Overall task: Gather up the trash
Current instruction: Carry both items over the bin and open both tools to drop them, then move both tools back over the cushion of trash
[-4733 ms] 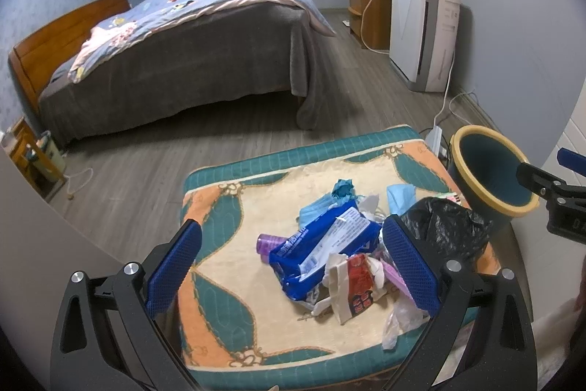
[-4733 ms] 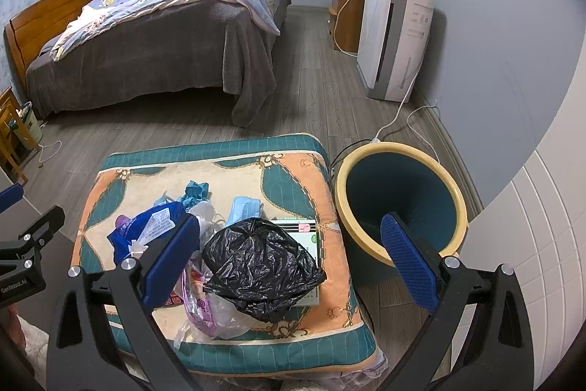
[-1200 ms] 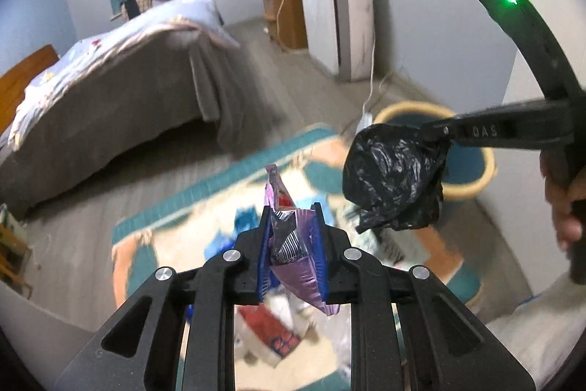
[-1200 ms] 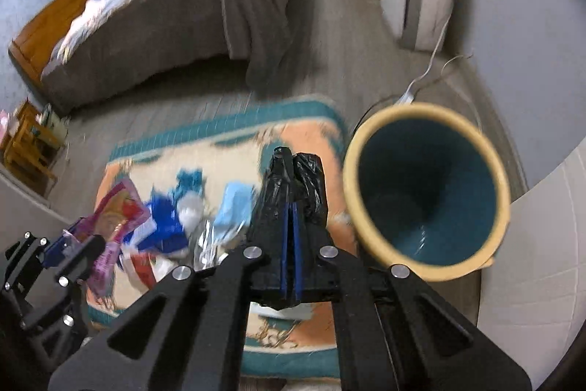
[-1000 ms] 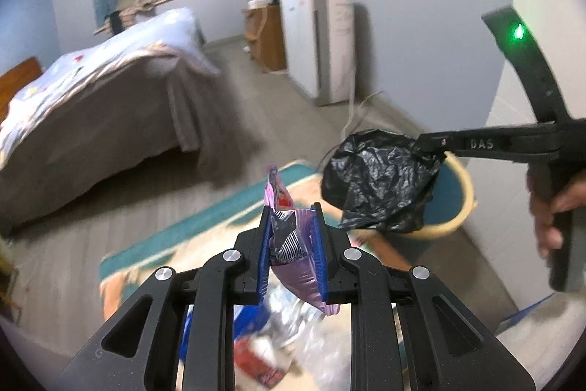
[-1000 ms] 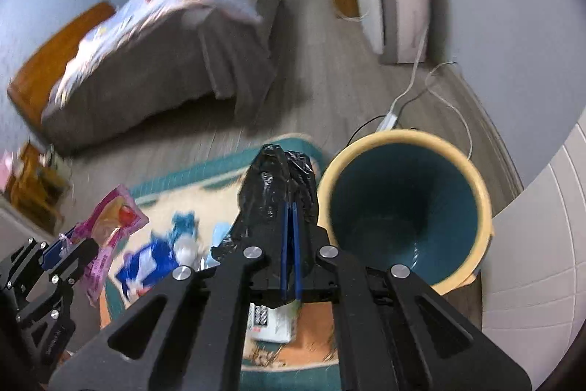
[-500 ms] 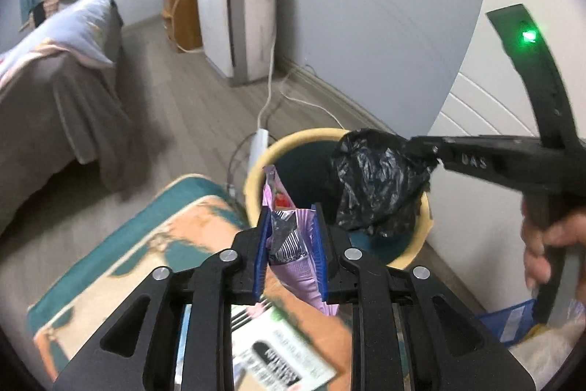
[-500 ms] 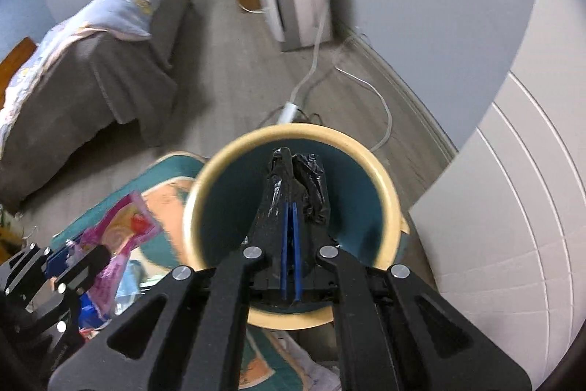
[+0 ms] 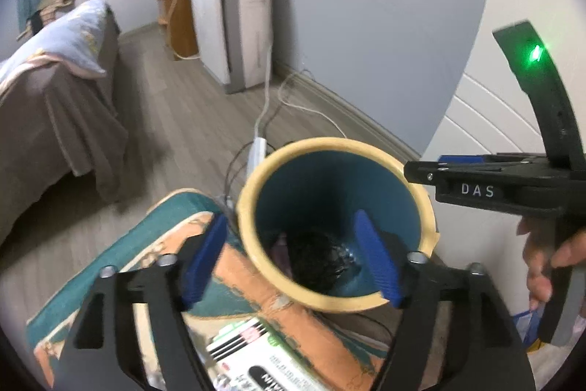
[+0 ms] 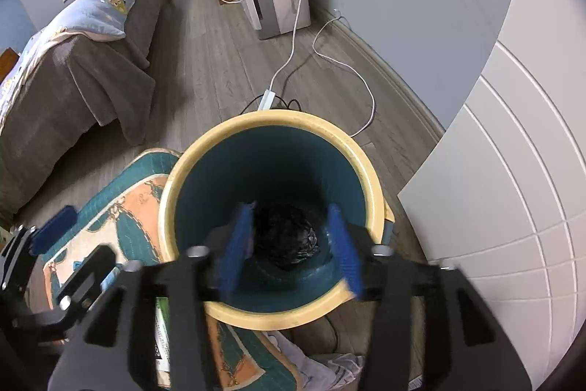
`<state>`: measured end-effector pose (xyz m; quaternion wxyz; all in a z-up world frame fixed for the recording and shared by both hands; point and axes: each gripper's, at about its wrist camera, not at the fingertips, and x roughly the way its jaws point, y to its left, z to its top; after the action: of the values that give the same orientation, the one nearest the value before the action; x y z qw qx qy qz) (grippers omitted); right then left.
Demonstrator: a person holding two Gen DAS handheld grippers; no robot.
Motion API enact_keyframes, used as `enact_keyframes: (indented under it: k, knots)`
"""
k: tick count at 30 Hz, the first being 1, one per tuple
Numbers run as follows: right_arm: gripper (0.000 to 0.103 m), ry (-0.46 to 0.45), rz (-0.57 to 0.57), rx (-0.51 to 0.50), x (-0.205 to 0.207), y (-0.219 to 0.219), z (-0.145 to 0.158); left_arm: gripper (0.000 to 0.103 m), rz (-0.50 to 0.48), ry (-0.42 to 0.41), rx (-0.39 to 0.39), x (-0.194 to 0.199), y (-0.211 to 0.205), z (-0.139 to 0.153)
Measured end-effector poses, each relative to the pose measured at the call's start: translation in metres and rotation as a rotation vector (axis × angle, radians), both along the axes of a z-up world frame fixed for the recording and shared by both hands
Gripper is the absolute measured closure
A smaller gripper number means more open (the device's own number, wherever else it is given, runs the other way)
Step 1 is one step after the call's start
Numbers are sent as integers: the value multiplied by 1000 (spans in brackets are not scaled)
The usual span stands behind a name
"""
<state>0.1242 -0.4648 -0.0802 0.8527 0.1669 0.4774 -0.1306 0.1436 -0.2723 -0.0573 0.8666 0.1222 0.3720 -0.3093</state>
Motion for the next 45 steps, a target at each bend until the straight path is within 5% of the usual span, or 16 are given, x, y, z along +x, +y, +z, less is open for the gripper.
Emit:
enact_keyframes:
  k: [4,8,16,27,35,45]
  knots:
    - [14,-12,12,-18,-1,9,5,9,77,-40,21,-11,32,15]
    - [6,-16,40,-31,-1,25,10,7,151,-50,17,-22,71,28]
    - [6,-5,156,-45,1,85,13,6,332,-49,47,-42,170,39]
    - [6,26,248,2,-12,162,0,6,478,-14,114,-71,256,7]
    - [6,96,434,-131,-31,237,-25,6,501,4,143,-76,280,-7]
    - [6,249,528,-104,-61,293,-86,6,507,116,127,-84,286,-30]
